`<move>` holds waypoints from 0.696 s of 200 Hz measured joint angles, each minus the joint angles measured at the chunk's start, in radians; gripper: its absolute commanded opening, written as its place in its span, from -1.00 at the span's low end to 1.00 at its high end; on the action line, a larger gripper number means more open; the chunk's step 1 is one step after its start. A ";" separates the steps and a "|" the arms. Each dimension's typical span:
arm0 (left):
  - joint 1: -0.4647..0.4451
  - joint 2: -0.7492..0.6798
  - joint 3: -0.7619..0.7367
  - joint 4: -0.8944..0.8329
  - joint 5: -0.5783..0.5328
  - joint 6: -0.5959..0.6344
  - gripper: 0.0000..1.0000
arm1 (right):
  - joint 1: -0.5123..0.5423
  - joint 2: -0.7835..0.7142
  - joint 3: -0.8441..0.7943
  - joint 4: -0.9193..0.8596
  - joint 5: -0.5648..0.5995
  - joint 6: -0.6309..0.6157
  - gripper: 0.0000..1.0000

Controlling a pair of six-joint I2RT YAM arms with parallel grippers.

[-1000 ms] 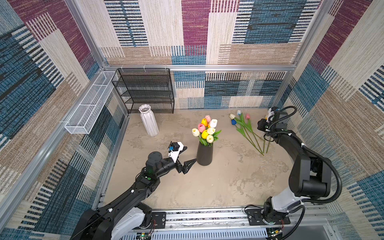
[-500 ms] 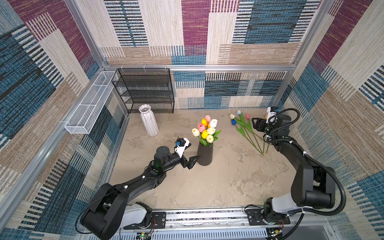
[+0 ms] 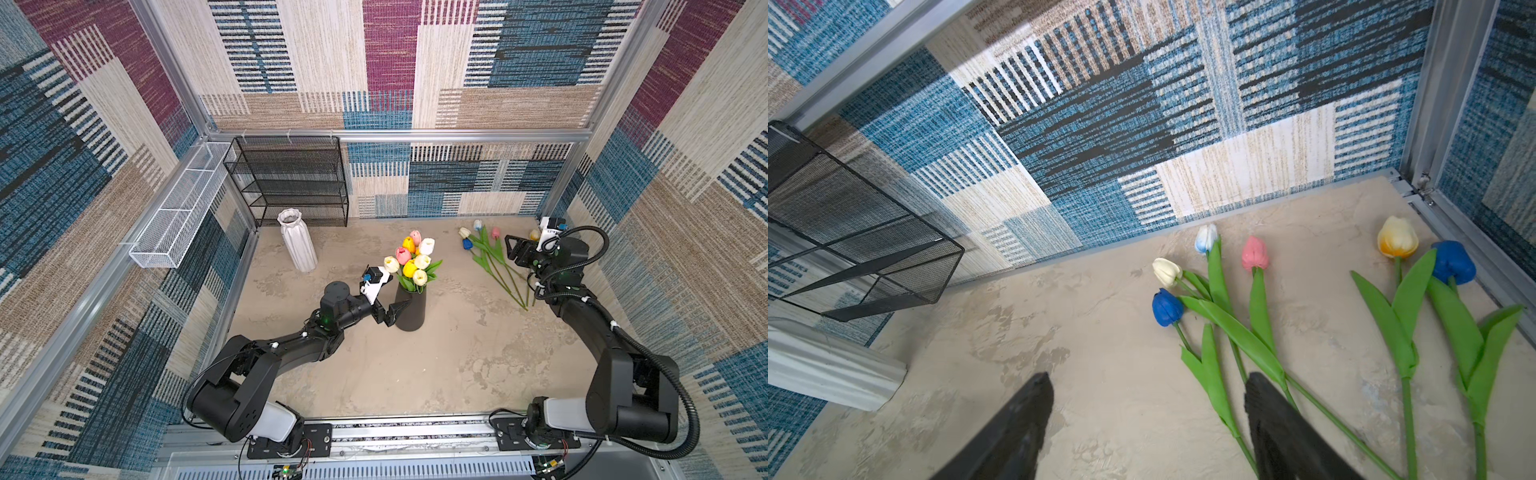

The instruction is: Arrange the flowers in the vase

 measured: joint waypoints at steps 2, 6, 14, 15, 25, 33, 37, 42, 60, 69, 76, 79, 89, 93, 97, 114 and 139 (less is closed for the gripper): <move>-0.002 0.000 0.000 0.000 0.001 0.001 1.00 | 0.000 0.008 0.010 -0.008 0.005 -0.004 0.41; -0.003 -0.001 0.000 -0.001 0.002 0.003 1.00 | 0.000 0.024 0.032 -0.024 0.013 -0.014 0.37; -0.008 -0.004 -0.002 -0.001 0.003 0.006 1.00 | 0.000 0.061 0.080 -0.060 0.025 -0.032 0.31; -0.008 -0.004 -0.002 -0.001 0.003 0.007 1.00 | 0.000 0.069 0.090 -0.068 0.025 -0.036 0.30; -0.013 -0.008 -0.007 0.000 0.011 0.014 1.00 | 0.000 0.116 0.145 -0.112 0.025 -0.061 0.24; -0.016 -0.008 -0.010 0.000 0.011 0.018 1.00 | 0.000 0.149 0.181 -0.146 0.025 -0.078 0.24; -0.018 -0.007 -0.012 0.000 0.011 0.019 1.00 | 0.000 0.163 0.195 -0.163 0.025 -0.083 0.24; -0.021 -0.005 -0.013 0.000 0.011 0.021 1.00 | 0.000 0.176 0.208 -0.180 0.024 -0.091 0.24; -0.027 0.016 -0.013 0.014 0.010 0.022 1.00 | 0.000 0.212 0.236 -0.227 0.014 -0.105 0.26; -0.028 0.027 -0.012 0.018 0.010 0.022 1.00 | 0.000 0.226 0.245 -0.235 0.002 -0.106 0.28; -0.030 0.035 -0.009 0.025 0.010 0.021 1.00 | 0.000 0.235 0.251 -0.238 -0.009 -0.106 0.28; -0.031 0.038 -0.007 0.028 0.010 0.021 1.00 | 0.000 0.237 0.252 -0.238 -0.012 -0.106 0.29; -0.034 0.048 0.000 0.039 0.010 0.021 1.00 | 0.000 0.242 0.253 -0.238 -0.025 -0.106 0.30; -0.034 0.051 0.002 0.044 0.010 0.021 1.00 | 0.000 0.243 0.253 -0.238 -0.031 -0.105 0.31; -0.034 0.056 0.005 0.048 0.010 0.021 1.00 | 0.000 0.243 0.253 -0.238 -0.037 -0.105 0.31; -0.034 0.077 0.018 0.063 0.010 0.021 1.00 | 0.000 0.242 0.241 -0.227 -0.056 -0.098 0.33; -0.035 0.103 0.040 0.077 0.014 0.021 1.00 | 0.000 0.234 0.210 -0.223 -0.072 -0.090 0.35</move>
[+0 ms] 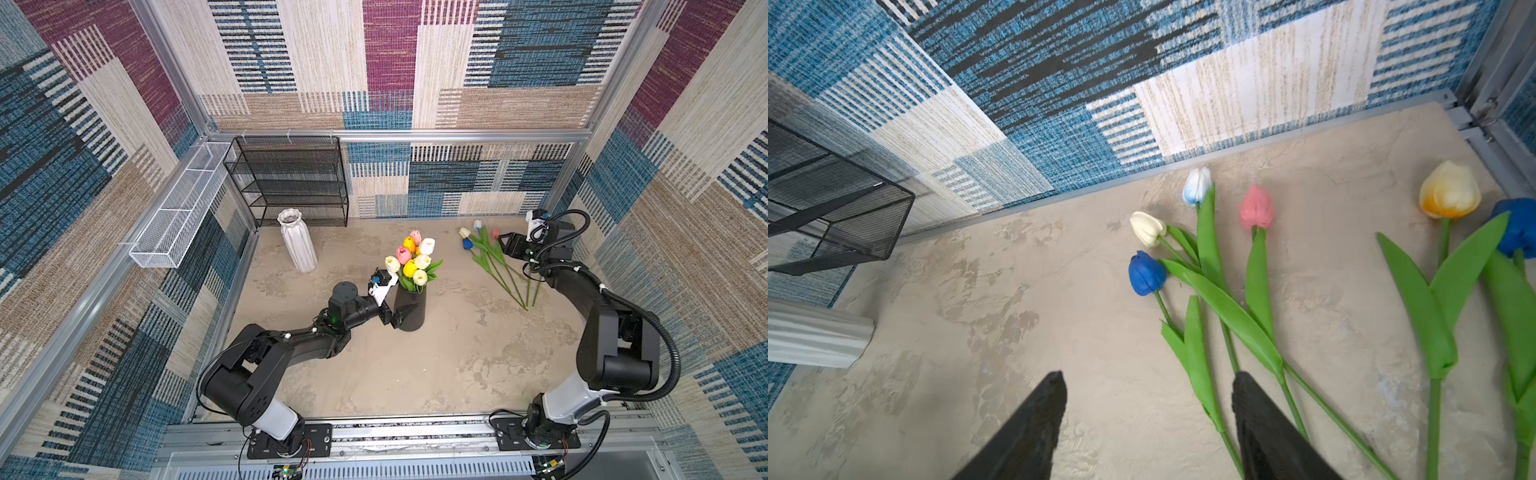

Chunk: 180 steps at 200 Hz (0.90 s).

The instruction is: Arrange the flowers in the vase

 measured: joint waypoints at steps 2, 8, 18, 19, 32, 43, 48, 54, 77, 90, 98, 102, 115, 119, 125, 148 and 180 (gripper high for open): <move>0.000 0.003 0.003 0.001 0.000 0.000 1.00 | 0.000 -0.001 -0.003 0.000 -0.002 0.001 0.35; -0.001 0.010 0.010 0.002 0.002 0.000 1.00 | 0.000 -0.003 -0.009 0.001 -0.005 0.007 0.35; -0.002 0.024 0.023 0.004 0.002 0.000 1.00 | 0.000 -0.008 -0.023 0.012 -0.009 0.013 0.35; -0.002 0.025 0.024 0.005 0.002 0.000 1.00 | 0.000 -0.009 -0.023 0.013 -0.010 0.013 0.35; -0.003 0.040 0.035 0.011 0.003 -0.003 1.00 | 0.000 -0.016 -0.039 0.025 -0.019 0.020 0.35; -0.005 0.052 0.045 0.014 0.010 -0.004 0.99 | 0.000 -0.020 -0.050 0.042 -0.027 0.027 0.36; -0.005 0.056 0.049 0.015 0.016 -0.005 0.98 | 0.000 -0.022 -0.054 0.047 -0.031 0.031 0.36; -0.005 0.061 0.054 0.017 0.025 -0.007 0.97 | 0.000 -0.026 -0.062 0.056 -0.035 0.037 0.36; -0.009 0.077 0.069 0.022 0.032 -0.008 0.81 | 0.006 -0.055 -0.095 0.092 -0.043 0.053 0.38; -0.012 0.083 0.072 0.023 0.034 -0.008 0.80 | 0.014 -0.082 -0.119 0.114 -0.045 0.063 0.41; -0.013 0.086 0.074 0.027 0.035 -0.008 0.75 | 0.024 -0.103 -0.135 0.130 -0.045 0.067 0.42; -0.013 0.087 0.075 0.028 0.035 -0.009 0.73 | 0.029 -0.115 -0.145 0.140 -0.045 0.068 0.43; -0.013 0.089 0.075 0.031 0.036 -0.011 0.66 | 0.049 -0.164 -0.186 0.177 -0.048 0.069 0.50; -0.013 0.090 0.076 0.034 0.036 -0.010 0.63 | 0.055 -0.183 -0.202 0.191 -0.049 0.070 0.52; -0.013 0.091 0.076 0.036 0.036 -0.011 0.59 | 0.065 -0.208 -0.225 0.210 -0.050 0.070 0.54; -0.013 0.096 0.076 0.044 0.042 -0.010 0.43 | 0.109 -0.325 -0.340 0.322 -0.059 0.070 0.59; -0.013 0.099 0.077 0.047 0.048 -0.010 0.29 | 0.177 -0.481 -0.537 0.527 -0.079 0.088 0.62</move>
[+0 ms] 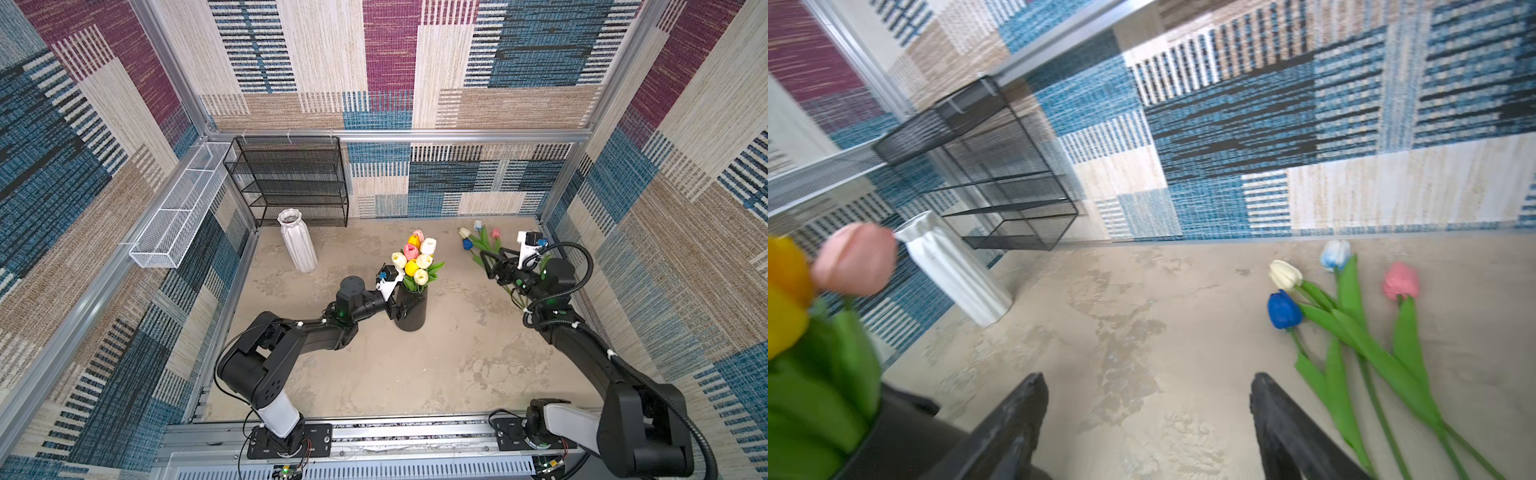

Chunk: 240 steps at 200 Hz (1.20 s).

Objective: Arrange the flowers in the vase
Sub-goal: 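Carry the grey vase toward the shelf with left gripper while right gripper withdraws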

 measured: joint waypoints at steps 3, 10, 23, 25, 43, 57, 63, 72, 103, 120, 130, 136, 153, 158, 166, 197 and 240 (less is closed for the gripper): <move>0.000 0.000 0.000 0.000 0.001 0.000 0.27 | 0.006 -0.011 -0.016 0.019 -0.005 0.001 0.62; 0.000 0.000 0.000 0.000 0.002 0.000 0.25 | 0.019 -0.038 -0.056 0.066 -0.008 0.003 0.62; 0.000 0.000 0.000 0.000 0.002 0.000 0.19 | 0.041 -0.069 -0.109 0.135 -0.024 0.004 0.64; 0.000 0.000 0.000 0.000 0.002 0.000 0.16 | 0.045 -0.074 -0.117 0.143 -0.026 0.005 0.64; 0.000 -0.005 0.000 -0.006 0.002 0.003 0.06 | 0.080 -0.101 -0.161 0.200 -0.050 -0.013 0.66; 0.002 -0.011 0.000 -0.018 0.003 0.003 0.01 | 0.108 -0.125 -0.189 0.230 -0.068 -0.036 0.71; 0.002 -0.012 0.000 -0.020 0.005 0.003 -0.02 | 0.120 -0.136 -0.201 0.244 -0.071 -0.050 0.72; 0.006 -0.013 0.000 -0.022 0.010 0.002 -0.09 | 0.135 -0.151 -0.218 0.260 -0.076 -0.069 0.72; 0.023 -0.004 0.015 -0.029 0.033 -0.020 -0.16 | 0.156 -0.175 -0.254 0.295 -0.080 -0.103 0.73; 0.027 0.005 0.027 -0.030 0.041 -0.027 -0.21 | 0.159 -0.175 -0.261 0.302 -0.067 -0.116 0.73; 0.027 0.010 0.034 -0.034 0.044 -0.027 -0.22 | 0.161 -0.175 -0.266 0.305 -0.060 -0.121 0.73; 0.026 0.011 0.038 -0.038 0.044 -0.027 -0.26 | 0.161 -0.175 -0.267 0.306 -0.055 -0.123 0.73; 0.027 0.012 0.051 -0.058 0.050 -0.026 -0.35 | 0.162 -0.178 -0.276 0.312 -0.042 -0.133 0.73; 0.029 0.011 0.056 -0.066 0.051 -0.026 -0.37 | 0.162 -0.179 -0.280 0.315 -0.037 -0.133 0.73; 0.028 0.009 0.064 -0.085 0.051 -0.023 -0.41 | 0.162 -0.182 -0.284 0.316 -0.032 -0.134 0.73; 0.028 -0.003 0.080 -0.139 0.053 -0.018 -0.63 | 0.162 -0.185 -0.293 0.318 -0.009 -0.137 0.73; 0.028 -0.023 0.084 -0.183 0.056 -0.017 -0.69 | 0.162 -0.188 -0.298 0.318 0.014 -0.141 0.73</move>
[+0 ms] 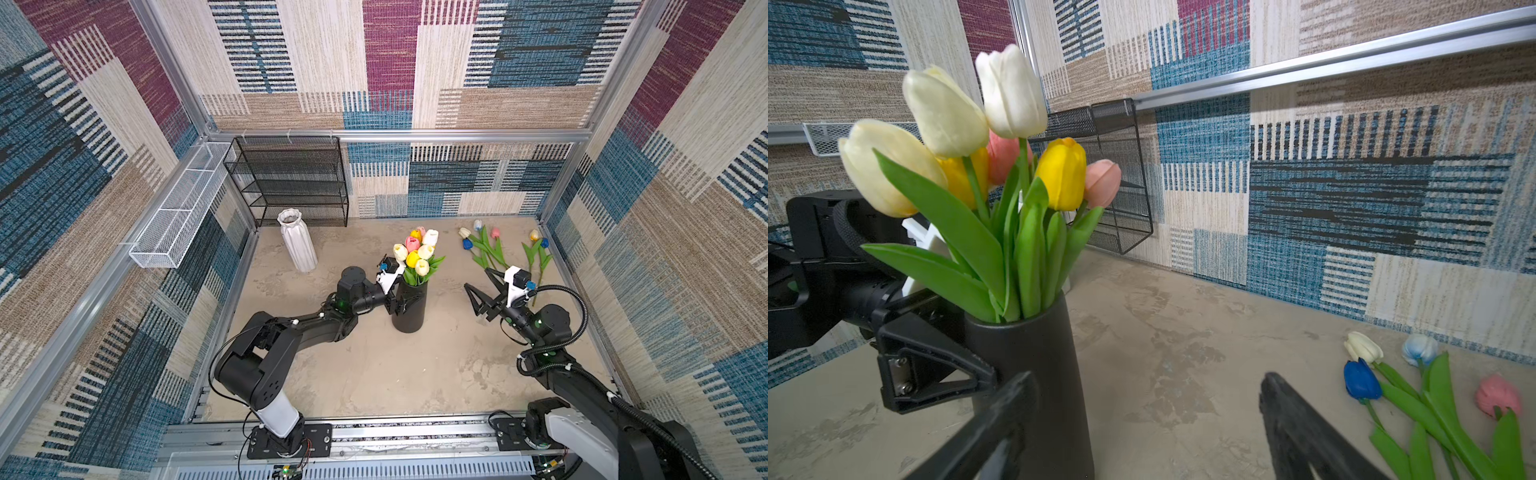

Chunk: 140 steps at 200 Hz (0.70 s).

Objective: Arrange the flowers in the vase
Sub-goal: 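Carry the grey vase toward the shelf with left gripper while right gripper withdraws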

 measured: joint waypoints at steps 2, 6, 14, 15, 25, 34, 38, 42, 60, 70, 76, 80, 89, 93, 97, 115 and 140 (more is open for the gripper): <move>0.000 -0.002 0.000 -0.001 0.000 0.000 -0.70 | 0.000 0.000 0.000 0.000 0.000 0.000 0.73; 0.000 -0.004 0.000 -0.003 -0.001 0.000 -0.70 | 0.000 0.000 0.000 0.000 0.001 0.000 0.73; 0.000 -0.011 0.000 -0.006 -0.003 0.001 -0.71 | 0.000 0.000 -0.002 0.001 0.001 0.000 0.73; 0.000 -0.012 0.000 -0.006 -0.004 0.001 -0.71 | 0.000 0.000 -0.002 0.001 0.001 0.000 0.73; 0.000 -0.019 0.000 -0.006 -0.010 0.003 -0.73 | 0.000 0.000 -0.002 0.001 0.002 0.000 0.73; 0.000 -0.023 0.006 -0.011 -0.025 0.008 -0.74 | 0.000 0.000 -0.002 0.003 0.006 0.000 0.73; 0.001 -0.023 0.013 -0.016 -0.029 0.013 -0.75 | 0.000 0.002 -0.002 0.004 0.008 0.000 0.73; 0.000 -0.023 0.020 -0.023 -0.032 0.018 -0.76 | 0.000 0.003 -0.002 0.006 0.008 0.000 0.73; 0.006 -0.015 0.066 -0.038 -0.048 0.033 -0.76 | 0.000 0.005 -0.002 0.006 0.008 0.000 0.73; 0.011 0.000 0.098 -0.037 -0.057 0.041 -0.76 | 0.000 0.005 -0.002 0.007 0.008 0.000 0.73; 0.019 0.014 0.119 -0.034 -0.060 0.045 -0.76 | 0.000 0.005 -0.002 0.007 0.008 0.000 0.73; 0.025 0.023 0.131 -0.031 -0.066 0.047 -0.74 | 0.000 0.005 -0.002 0.007 0.008 0.000 0.73; 0.039 0.049 0.164 -0.031 -0.080 0.048 -0.75 | 0.000 0.005 -0.002 0.007 0.008 0.000 0.73; 0.048 0.064 0.183 -0.030 -0.088 0.051 -0.75 | 0.000 0.005 -0.002 0.007 0.008 0.000 0.73; 0.056 0.081 0.205 -0.031 -0.097 0.053 -0.75 | 0.000 0.005 -0.002 0.007 0.009 0.000 0.73; 0.089 0.164 0.321 -0.038 -0.153 0.059 -0.73 | 0.000 0.005 -0.002 0.007 0.010 0.000 0.73; 0.129 0.315 0.532 -0.040 -0.261 0.073 -0.71 | 0.000 -0.006 -0.002 0.006 0.008 0.001 0.74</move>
